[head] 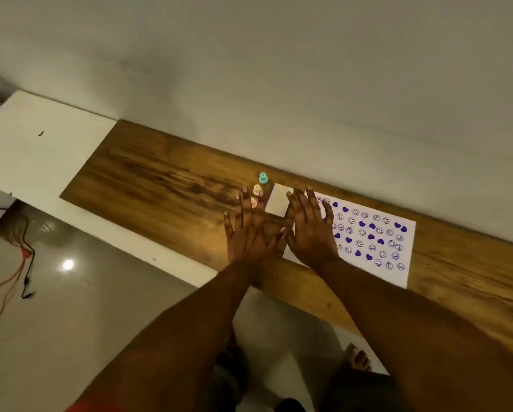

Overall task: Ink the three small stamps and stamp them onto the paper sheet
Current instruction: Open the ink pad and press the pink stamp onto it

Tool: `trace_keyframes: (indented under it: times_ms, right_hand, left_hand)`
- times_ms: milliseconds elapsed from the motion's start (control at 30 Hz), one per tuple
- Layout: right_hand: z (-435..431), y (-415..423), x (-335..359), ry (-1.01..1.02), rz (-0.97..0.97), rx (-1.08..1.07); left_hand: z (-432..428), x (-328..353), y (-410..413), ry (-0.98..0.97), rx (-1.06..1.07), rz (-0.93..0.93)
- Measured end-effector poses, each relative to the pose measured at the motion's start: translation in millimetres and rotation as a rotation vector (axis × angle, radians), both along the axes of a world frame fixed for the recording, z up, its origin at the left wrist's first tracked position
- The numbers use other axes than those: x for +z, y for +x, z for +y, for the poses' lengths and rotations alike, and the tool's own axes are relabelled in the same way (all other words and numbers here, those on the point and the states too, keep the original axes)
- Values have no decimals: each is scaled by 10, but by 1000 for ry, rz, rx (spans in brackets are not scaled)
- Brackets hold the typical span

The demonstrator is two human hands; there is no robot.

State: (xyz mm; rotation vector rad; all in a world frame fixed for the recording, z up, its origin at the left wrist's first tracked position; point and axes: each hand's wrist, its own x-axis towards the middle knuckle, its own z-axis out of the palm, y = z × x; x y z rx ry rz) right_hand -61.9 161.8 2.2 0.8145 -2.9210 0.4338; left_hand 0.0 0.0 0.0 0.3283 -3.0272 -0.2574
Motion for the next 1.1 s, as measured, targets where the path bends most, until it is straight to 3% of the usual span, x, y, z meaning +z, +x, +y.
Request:
trace_keyframes:
  times_ms: [267, 633, 967, 1100]
  right_hand:
    - [-288, -200, -391, 206, -154, 2]
    - [-394, 409, -288, 222, -231, 6]
    - [-659, 862, -328, 240, -243, 64]
    - [-744, 984, -395, 288, -270, 59]
  left_hand:
    - [-210, -540, 143, 23, 62, 48]
    - [-306, -570, 912, 93, 115, 11]
    - [-335, -572, 959, 379, 114, 1]
    - [-337, -512, 868, 330, 102, -54]
